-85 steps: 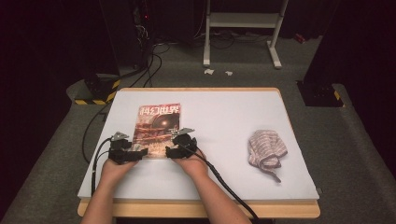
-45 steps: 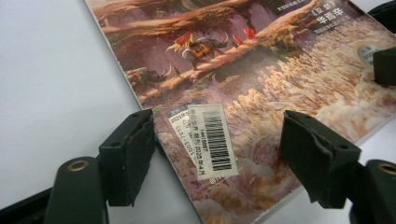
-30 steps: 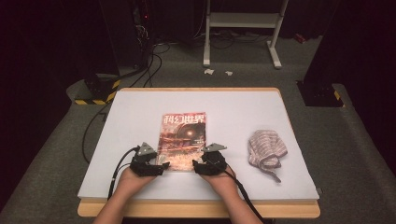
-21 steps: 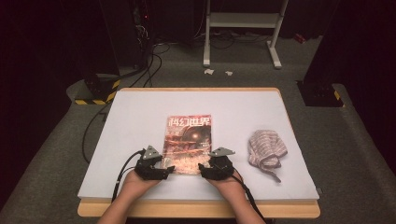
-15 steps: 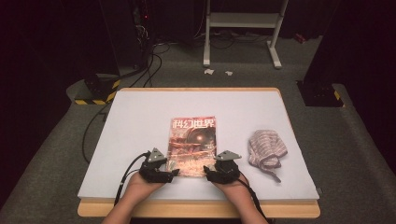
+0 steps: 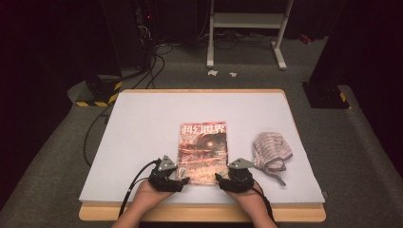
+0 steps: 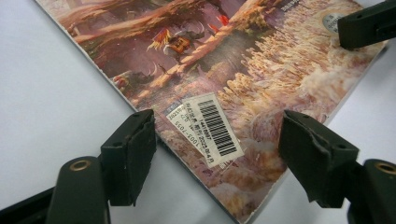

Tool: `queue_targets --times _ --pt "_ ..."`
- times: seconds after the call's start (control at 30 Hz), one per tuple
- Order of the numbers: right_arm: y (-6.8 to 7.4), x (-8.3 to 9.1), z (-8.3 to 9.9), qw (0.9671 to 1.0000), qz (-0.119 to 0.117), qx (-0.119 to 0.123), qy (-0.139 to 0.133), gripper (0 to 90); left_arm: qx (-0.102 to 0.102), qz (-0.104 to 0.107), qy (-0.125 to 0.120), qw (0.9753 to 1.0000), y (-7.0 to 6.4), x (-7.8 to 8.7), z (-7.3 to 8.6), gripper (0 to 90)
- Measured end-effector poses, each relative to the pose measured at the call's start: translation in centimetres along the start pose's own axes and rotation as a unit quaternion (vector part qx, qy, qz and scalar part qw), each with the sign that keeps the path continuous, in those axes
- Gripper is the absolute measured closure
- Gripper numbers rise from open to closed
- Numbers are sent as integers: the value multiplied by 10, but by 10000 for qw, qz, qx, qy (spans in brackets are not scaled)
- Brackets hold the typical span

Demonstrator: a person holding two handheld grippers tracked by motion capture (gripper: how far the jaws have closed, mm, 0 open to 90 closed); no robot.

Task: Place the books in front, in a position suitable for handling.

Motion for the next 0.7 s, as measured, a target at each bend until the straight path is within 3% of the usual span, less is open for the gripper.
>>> queue_targets --times 0.23,0.7 --pt "1 4 3 10000 86 -8 6 364 -96 99 42 9999 -6 1 1 281" --pt "-4 8 9 10000 -43 -70 -42 366 -141 173 31 9997 -12 3 4 292"
Point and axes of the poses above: each handheld gripper's, and its own axes: x roughly backward along the jaws, z roughly out of its underside, y roughly to its left, the point moved 2 cm from there along -x, roughly forward along the jaws
